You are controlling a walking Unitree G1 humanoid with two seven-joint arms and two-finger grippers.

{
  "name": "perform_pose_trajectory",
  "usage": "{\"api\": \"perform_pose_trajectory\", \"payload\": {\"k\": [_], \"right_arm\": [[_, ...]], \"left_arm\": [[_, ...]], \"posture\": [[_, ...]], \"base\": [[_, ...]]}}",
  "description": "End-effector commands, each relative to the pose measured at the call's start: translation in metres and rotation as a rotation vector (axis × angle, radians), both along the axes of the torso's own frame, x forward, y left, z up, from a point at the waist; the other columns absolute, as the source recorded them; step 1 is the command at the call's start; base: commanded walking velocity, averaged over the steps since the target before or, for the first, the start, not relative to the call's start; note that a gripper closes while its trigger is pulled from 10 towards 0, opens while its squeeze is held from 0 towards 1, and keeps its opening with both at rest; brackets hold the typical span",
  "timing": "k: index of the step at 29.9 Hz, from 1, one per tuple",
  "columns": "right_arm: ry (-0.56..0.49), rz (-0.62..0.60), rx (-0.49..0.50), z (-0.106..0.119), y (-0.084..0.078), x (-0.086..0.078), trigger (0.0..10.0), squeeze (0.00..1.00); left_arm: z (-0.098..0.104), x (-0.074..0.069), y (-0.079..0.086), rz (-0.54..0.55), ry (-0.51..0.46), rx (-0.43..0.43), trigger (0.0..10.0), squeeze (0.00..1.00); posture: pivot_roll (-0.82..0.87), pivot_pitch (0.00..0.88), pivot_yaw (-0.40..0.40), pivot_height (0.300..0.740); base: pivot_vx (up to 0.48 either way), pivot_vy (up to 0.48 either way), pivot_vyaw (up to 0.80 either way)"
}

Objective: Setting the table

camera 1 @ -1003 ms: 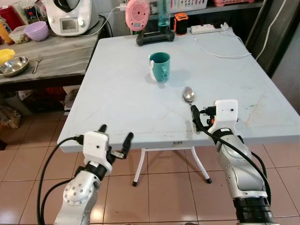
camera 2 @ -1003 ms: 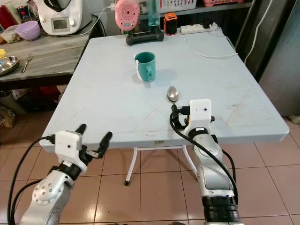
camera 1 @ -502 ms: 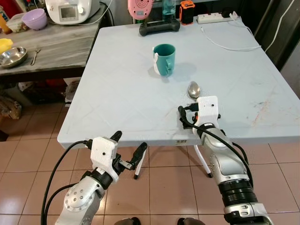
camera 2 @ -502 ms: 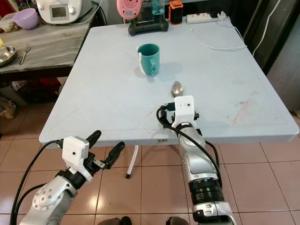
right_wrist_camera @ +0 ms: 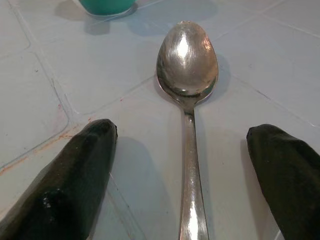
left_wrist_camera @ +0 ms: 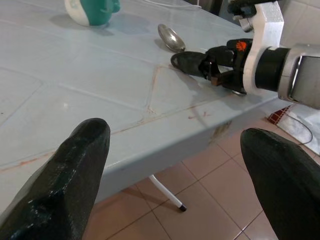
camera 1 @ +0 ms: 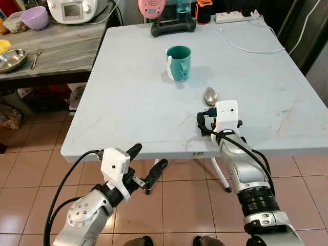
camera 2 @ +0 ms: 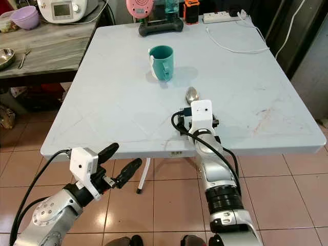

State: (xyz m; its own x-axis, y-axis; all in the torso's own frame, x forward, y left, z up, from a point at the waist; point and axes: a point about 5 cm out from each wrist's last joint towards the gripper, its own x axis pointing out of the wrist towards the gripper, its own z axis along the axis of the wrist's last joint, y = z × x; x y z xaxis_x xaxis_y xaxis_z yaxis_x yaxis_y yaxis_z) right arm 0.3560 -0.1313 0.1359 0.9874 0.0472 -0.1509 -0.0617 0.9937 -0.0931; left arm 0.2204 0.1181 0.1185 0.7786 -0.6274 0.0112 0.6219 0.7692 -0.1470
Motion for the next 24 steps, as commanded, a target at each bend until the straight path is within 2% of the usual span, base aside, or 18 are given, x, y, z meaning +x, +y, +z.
{"api": "perform_pose_trajectory", "payload": {"k": [1, 10, 24], "right_arm": [[0.062, 0.007, 0.024, -0.012, 0.003, -0.001, 0.0, 0.00], [0.126, 0.030, 0.054, -0.017, 0.002, 0.002, 0.0, 0.00], [0.204, 0.007, 0.037, -0.029, -0.008, -0.001, 0.0, 0.00]], "left_arm": [[-0.001, -0.003, 0.001, -0.018, 0.011, 0.007, 10.0, 0.00], [-0.001, -0.003, 0.002, -0.015, 0.015, 0.011, 10.0, 0.00], [-0.001, -0.004, 0.002, -0.021, 0.023, 0.004, 10.0, 0.00]], "posture": [[-0.09, 0.168, 0.103, 0.740], [-0.08, 0.164, 0.095, 0.740], [-0.08, 0.158, 0.091, 0.740]], "base": [[0.000, 0.000, 0.00], [0.000, 0.000, 0.00], [0.000, 0.000, 0.00]]}}
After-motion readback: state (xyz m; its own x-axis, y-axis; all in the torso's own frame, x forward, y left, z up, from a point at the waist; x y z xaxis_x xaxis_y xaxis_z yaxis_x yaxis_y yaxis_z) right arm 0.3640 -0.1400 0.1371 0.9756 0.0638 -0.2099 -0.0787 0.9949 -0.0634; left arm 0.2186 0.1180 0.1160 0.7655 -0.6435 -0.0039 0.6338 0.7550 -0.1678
